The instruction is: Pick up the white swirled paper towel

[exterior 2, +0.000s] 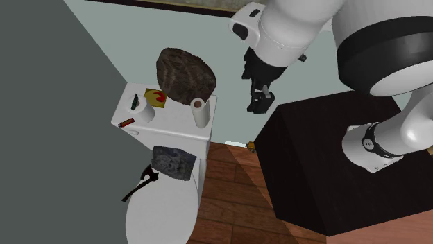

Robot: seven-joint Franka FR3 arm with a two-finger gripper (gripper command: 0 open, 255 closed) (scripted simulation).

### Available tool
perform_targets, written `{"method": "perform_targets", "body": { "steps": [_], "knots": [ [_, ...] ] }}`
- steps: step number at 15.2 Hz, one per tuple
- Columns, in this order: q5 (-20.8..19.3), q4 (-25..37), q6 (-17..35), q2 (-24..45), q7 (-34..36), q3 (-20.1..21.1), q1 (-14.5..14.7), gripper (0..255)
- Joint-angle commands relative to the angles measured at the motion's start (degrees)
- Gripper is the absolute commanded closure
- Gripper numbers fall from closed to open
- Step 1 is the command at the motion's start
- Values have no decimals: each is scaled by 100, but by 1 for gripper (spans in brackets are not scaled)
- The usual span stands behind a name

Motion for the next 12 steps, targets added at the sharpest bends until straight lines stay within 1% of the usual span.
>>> {"method": "perform_targets", "body": {
  "steps": [1, 7, 12],
  "knots": [
    [108, 121, 263, 444, -175, -133, 12, 0],
    [655, 614, 877, 1798, -804, -402, -21, 0],
    [1249, 1212, 1200, 2966, -1373, -404, -217, 0]
  ]
}}
